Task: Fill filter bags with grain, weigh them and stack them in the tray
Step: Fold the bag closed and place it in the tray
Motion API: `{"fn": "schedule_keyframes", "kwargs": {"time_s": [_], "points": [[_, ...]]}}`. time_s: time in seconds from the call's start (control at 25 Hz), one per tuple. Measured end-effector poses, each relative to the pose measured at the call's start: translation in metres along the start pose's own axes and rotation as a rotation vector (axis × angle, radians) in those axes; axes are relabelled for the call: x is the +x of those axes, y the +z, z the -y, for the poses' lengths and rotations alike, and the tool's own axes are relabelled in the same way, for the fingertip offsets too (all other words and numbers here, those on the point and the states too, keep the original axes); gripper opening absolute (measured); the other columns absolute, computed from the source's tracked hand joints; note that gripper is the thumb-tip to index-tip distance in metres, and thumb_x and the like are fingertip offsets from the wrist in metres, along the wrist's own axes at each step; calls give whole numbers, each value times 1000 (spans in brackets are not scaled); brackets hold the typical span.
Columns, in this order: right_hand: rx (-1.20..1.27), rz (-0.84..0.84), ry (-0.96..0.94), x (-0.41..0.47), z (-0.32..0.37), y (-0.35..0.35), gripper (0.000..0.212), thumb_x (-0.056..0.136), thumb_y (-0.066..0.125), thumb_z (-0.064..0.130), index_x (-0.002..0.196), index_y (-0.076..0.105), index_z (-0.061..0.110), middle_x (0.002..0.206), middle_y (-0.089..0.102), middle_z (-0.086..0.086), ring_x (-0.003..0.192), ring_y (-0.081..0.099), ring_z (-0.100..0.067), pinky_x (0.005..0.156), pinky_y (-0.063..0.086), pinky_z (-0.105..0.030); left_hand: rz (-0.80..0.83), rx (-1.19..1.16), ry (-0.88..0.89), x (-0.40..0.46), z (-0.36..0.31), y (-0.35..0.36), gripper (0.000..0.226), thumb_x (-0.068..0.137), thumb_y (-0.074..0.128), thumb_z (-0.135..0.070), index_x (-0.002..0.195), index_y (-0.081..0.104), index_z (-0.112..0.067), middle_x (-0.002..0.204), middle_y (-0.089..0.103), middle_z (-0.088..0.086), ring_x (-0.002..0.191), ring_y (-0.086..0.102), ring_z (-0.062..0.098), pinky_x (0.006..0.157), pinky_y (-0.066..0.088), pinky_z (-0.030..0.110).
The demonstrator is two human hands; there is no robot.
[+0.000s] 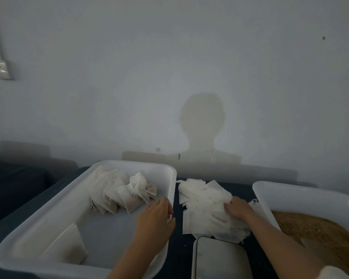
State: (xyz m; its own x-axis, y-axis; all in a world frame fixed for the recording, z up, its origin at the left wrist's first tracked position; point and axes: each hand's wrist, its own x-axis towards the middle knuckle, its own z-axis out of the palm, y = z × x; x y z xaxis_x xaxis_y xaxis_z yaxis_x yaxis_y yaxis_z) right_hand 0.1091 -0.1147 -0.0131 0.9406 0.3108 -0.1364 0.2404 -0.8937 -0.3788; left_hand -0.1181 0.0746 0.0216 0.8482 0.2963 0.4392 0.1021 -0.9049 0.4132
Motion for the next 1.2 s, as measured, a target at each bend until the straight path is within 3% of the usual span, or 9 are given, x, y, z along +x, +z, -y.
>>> {"fn": "schedule_keyframes", "kwargs": {"time_s": [0.24,0.4,0.52,0.64,0.72,0.8,0.92,1.04,1.2], "points": [[-132,-350,38,-16,1,-12,19,97,39,8,92,58,8,108,64,-9,97,61,-25,70,40,-26,4,26,-17,-1,-4,0,13,92,53,-32,102,49,-24,104,56,-12,96,51,2,80,37,11],[40,-504,-286,-59,30,-45,35,97,50,21,64,39,16,69,53,1,71,54,-22,59,31,-30,9,10,34,1,-15,-4,9,94,50,-28,102,51,-23,102,57,-10,94,51,4,81,40,13],[346,-413,-481,-119,41,-58,36,89,64,23,61,42,25,56,46,8,52,46,-8,52,39,-25,120,-318,65,1,-45,-6,6,96,50,-29,94,52,-24,89,56,-13,78,52,0,69,42,12],[529,-312,-549,-171,32,-55,19,89,65,21,74,55,26,64,59,8,60,59,-3,52,45,-15,261,-774,-21,-12,-86,5,15,91,55,-40,94,51,-26,93,61,-9,82,59,-1,70,49,16],[845,-219,-469,-194,18,-57,7,90,61,22,84,62,18,72,66,4,69,66,-9,57,52,-18,240,-967,-137,-22,-107,19,36,83,61,-45,108,45,-26,107,56,-10,95,59,4,72,51,16],[1156,-137,-310,-203,-2,-62,13,91,57,22,96,66,13,85,71,-5,82,70,-22,68,59,-32,305,-1093,-268,-26,-121,30,46,79,65,-41,114,41,-24,110,54,-9,96,59,7,71,52,16],[1368,-159,-160,-206,-35,-68,17,90,56,20,105,65,18,95,72,-5,92,68,-26,71,58,-37,532,-1246,-363,-27,-142,40,19,88,64,-24,102,57,-13,85,69,-4,76,67,9,67,53,20],[1384,-268,-82,-205,-65,-75,19,88,59,21,103,65,11,94,69,-11,90,67,-29,68,57,-40,559,-1235,-304,-25,-165,52,10,92,59,-10,83,56,-7,60,66,-1,55,62,7,55,50,19],[1015,-525,-151,-210,-104,-83,23,90,61,21,74,60,4,50,53,1,43,51,-7,43,41,-17,323,-963,-230,-20,-195,72,25,86,68,-15,88,42,-14,78,56,2,63,54,10,57,47,18]]}}
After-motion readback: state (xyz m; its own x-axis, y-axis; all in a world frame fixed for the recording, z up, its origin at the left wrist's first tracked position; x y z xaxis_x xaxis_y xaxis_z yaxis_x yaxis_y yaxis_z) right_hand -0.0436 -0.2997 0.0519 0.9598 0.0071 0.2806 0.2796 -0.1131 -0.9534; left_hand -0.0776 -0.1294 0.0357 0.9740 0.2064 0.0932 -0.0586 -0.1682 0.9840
